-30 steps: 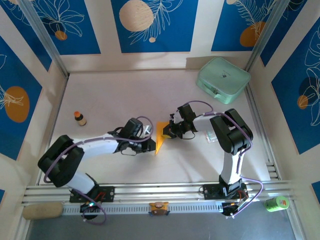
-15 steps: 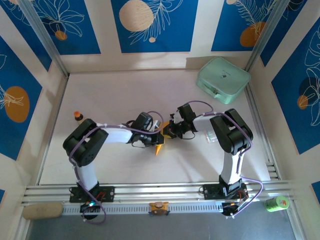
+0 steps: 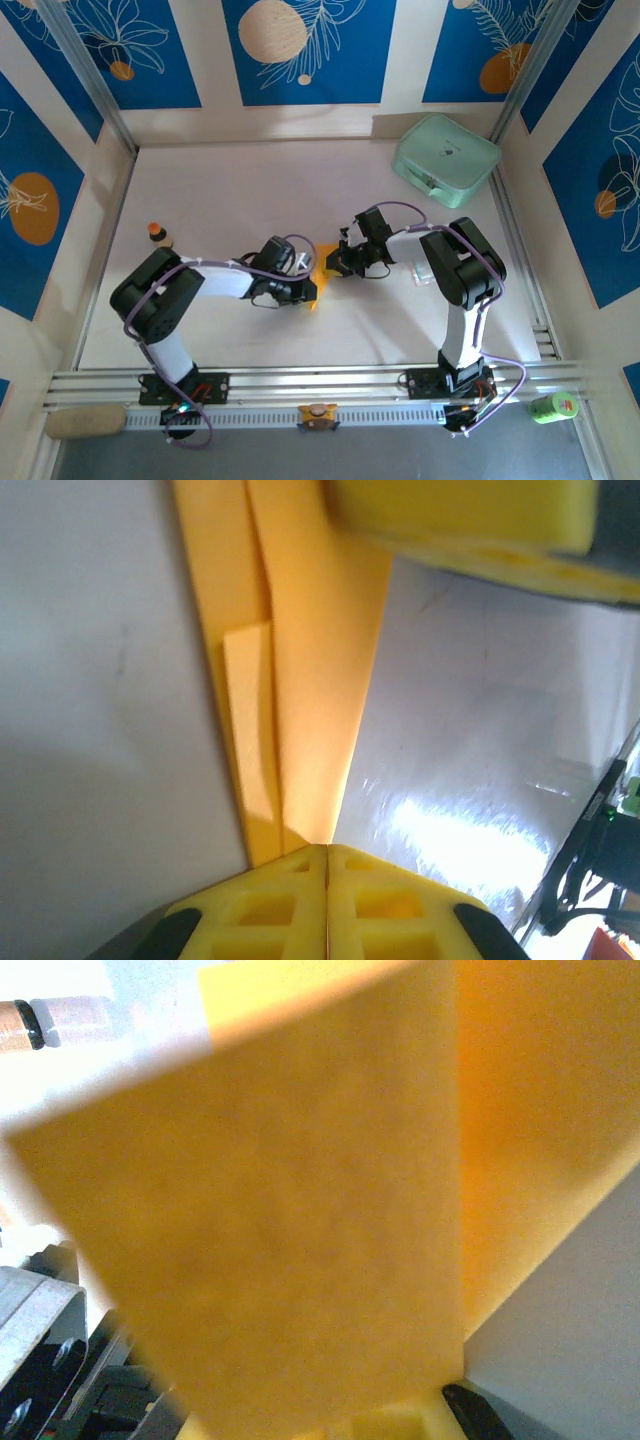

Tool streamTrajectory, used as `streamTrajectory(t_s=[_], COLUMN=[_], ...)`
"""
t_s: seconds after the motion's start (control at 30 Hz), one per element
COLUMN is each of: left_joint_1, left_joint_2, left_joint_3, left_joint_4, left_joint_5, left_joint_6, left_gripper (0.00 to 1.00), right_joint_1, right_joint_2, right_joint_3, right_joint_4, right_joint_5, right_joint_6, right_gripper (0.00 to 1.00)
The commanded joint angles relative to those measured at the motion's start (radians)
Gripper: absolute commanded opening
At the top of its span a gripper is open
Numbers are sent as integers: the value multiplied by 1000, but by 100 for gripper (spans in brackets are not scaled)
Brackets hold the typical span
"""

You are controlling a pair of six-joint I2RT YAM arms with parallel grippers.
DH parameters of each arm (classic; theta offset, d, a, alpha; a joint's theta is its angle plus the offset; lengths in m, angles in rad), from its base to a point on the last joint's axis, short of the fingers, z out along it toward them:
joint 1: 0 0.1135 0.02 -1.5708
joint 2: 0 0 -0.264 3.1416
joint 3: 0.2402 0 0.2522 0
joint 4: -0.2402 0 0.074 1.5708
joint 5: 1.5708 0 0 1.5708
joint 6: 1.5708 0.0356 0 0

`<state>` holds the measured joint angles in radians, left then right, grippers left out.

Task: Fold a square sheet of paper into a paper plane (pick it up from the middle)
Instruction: Fold the wing for the fifth time at the center of the table.

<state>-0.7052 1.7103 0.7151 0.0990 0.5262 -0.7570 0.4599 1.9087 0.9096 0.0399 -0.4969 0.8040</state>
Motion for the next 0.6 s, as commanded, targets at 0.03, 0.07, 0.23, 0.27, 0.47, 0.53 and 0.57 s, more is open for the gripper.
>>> streamTrajectory(t_s=[0.03,0.07,0.23,0.27,0.47,0.53,0.57], left_joint_1=[-2,-2,-2,-2,-1,-5,-8], left_joint_2=[-51,-66,-154,-171,-138,-86,-63], left_joint_3=[-39,-49,-29,-19,49,73,80], left_joint_4=[-210,-220,-201,-187,-28,24,50], left_joint_5=[-36,-46,-61,-63,10,61,83], left_joint_6=[67,71,51,42,-12,-30,-38], left_gripper=[9,8,9,8,10,10,10], right_joint_1=[-13,-13,-12,-12,-12,-12,-12], right_joint_2=[24,24,21,19,22,22,22], right_joint_3=[-31,-31,-32,-31,-30,-31,-31], right_joint_4=[-87,-86,-87,-87,-89,-89,-89], right_joint_5=[78,77,78,79,79,81,80], right_joint_6=[12,13,14,12,13,13,13], right_gripper=[3,3,3,3,3,3,3])
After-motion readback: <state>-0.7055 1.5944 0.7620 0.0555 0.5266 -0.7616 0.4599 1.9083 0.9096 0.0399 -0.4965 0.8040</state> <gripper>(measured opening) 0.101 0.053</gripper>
